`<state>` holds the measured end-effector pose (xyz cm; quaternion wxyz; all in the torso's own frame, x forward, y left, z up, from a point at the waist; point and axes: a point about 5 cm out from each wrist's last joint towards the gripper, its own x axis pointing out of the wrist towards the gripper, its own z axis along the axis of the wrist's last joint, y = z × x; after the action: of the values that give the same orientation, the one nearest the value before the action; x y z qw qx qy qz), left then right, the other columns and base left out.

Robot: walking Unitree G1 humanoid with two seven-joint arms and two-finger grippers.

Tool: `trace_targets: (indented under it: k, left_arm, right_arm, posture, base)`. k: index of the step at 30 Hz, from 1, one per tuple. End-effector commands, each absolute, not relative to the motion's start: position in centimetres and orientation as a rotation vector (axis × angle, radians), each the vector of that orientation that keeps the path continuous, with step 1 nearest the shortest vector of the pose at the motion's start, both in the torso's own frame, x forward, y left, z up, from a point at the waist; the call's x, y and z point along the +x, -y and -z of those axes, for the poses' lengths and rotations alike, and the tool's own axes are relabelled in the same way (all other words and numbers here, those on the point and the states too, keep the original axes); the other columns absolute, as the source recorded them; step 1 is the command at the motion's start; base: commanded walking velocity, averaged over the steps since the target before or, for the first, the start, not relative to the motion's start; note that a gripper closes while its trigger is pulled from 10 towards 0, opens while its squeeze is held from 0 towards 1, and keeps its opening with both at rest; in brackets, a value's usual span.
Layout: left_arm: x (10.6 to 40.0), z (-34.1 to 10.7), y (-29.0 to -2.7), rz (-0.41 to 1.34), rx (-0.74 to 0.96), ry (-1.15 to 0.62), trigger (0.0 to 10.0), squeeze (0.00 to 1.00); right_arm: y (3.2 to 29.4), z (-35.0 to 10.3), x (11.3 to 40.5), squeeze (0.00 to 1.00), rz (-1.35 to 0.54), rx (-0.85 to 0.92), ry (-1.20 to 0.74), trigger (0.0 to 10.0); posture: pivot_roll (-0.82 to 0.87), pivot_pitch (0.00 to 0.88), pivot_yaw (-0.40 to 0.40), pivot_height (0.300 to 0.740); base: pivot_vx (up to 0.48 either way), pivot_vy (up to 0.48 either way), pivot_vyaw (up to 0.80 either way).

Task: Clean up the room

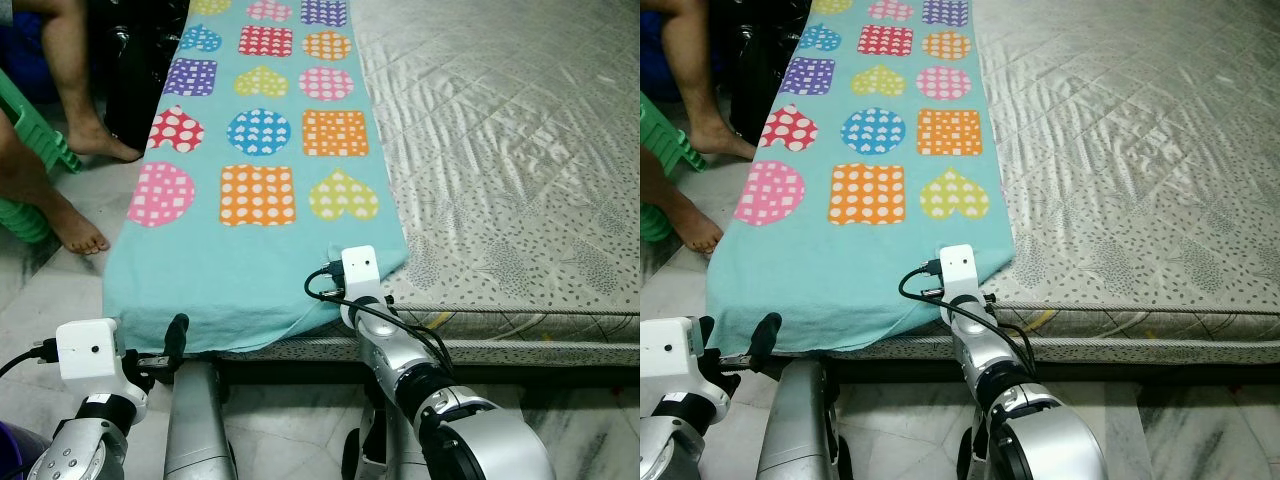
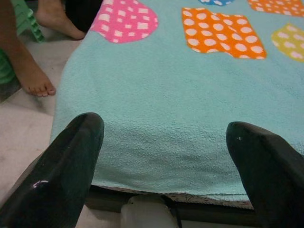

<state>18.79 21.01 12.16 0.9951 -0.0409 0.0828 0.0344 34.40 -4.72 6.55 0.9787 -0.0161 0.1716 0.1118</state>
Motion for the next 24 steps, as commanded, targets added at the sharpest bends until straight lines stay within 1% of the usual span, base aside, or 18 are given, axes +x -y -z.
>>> trace_targets:
  k: [1,3,10,11,12,13,14,15,16,17,18,22,23,24]
  left_arm:
    - [18.5,-11.8,-21.2,-0.083,-0.078,-0.183,10.0,0.0]
    - [18.5,-11.7,-21.1,-0.082,-0.082,-0.186,10.0,0.0]
    - [18.7,-11.6,-21.2,-0.078,-0.087,-0.186,10.0,0.0]
    - [18.7,-11.6,-21.2,-0.079,-0.086,-0.186,10.0,0.0]
    - [18.7,-11.6,-21.2,-0.079,-0.086,-0.186,10.0,0.0]
    - [18.7,-11.6,-21.3,-0.08,-0.086,-0.186,10.0,0.0]
    - [18.7,-11.6,-21.3,-0.08,-0.086,-0.185,10.0,0.0]
    - [18.7,-11.6,-21.3,-0.082,-0.087,-0.184,10.0,0.0]
    - [18.7,-11.6,-21.3,-0.082,-0.086,-0.185,10.0,0.0]
    - [18.7,-11.6,-21.4,-0.082,-0.086,-0.185,10.0,0.0]
    - [18.7,-11.6,-21.4,-0.082,-0.086,-0.186,10.0,0.0]
    - [18.8,-11.5,-21.3,-0.08,-0.087,-0.187,10.0,0.0]
    - [18.8,-11.5,-21.2,-0.078,-0.088,-0.187,10.0,0.0]
    - [18.8,-11.5,-21.2,-0.078,-0.088,-0.186,10.0,0.0]
  right_arm:
    - [3.0,-6.0,33.5,0.0,-0.266,0.046,-0.381,0.0]
    - [3.5,-6.2,33.7,0.0,-0.274,0.093,-0.35,0.0]
    - [3.7,-7.3,33.9,0.0,-0.286,0.21,-0.247,0.0]
    - [3.7,-7.4,34.0,0.0,-0.288,0.223,-0.24,0.7]
    - [3.7,-7.4,34.0,0.0,-0.29,0.229,-0.237,0.7]
    - [3.7,-7.5,34.0,0.0,-0.296,0.239,-0.231,2.0]
    - [3.7,-7.6,34.0,0.0,-0.301,0.245,-0.227,0.6]
    - [3.7,-7.6,34.0,0.0,-0.304,0.248,-0.224,0.4]
    - [3.7,-7.6,34.0,0.0,-0.311,0.247,-0.22,5.0]
    - [3.7,-7.6,33.9,0.0,-0.317,0.245,-0.217,5.0]
    - [3.7,-7.6,33.9,0.0,-0.32,0.241,-0.218,10.0]
    - [4.3,-7.0,33.7,0.0,-0.312,0.229,-0.236,10.0]
    - [4.3,-6.9,33.7,1.0,-0.312,0.226,-0.235,10.0]
    - [4.3,-6.9,33.7,1.0,-0.312,0.224,-0.234,10.0]
  posture:
    - [0.24,0.211,-0.071,0.52]
    - [0.23,0.209,-0.07,0.52]
    - [0.23,0.201,-0.06,0.52]
    - [0.23,0.197,-0.059,0.52]
    - [0.23,0.197,-0.059,0.52]
    - [0.23,0.196,-0.058,0.52]
    - [0.23,0.196,-0.058,0.52]
    - [0.23,0.196,-0.058,0.52]
    - [0.23,0.196,-0.058,0.52]
    - [0.23,0.193,-0.059,0.52]
    - [0.23,0.193,-0.059,0.52]
    - [0.23,0.189,-0.059,0.52]
    - [0.23,0.189,-0.059,0.52]
    - [0.23,0.189,-0.059,0.52]
  base:
    - [0.0,0.0,0.0]
    - [0.0,0.0,0.0]
    - [0.0,0.0,0.0]
    - [0.0,0.0,0.0]
    - [0.0,0.0,0.0]
    - [0.0,0.0,0.0]
    - [0.0,0.0,0.0]
    - [0.0,0.0,0.0]
    - [0.0,0.0,0.0]
    - [0.0,0.0,0.0]
    - [0.0,0.0,0.0]
    - [0.0,0.0,0.0]
    - [0.0,0.0,0.0]
    - [0.0,0.0,0.0]
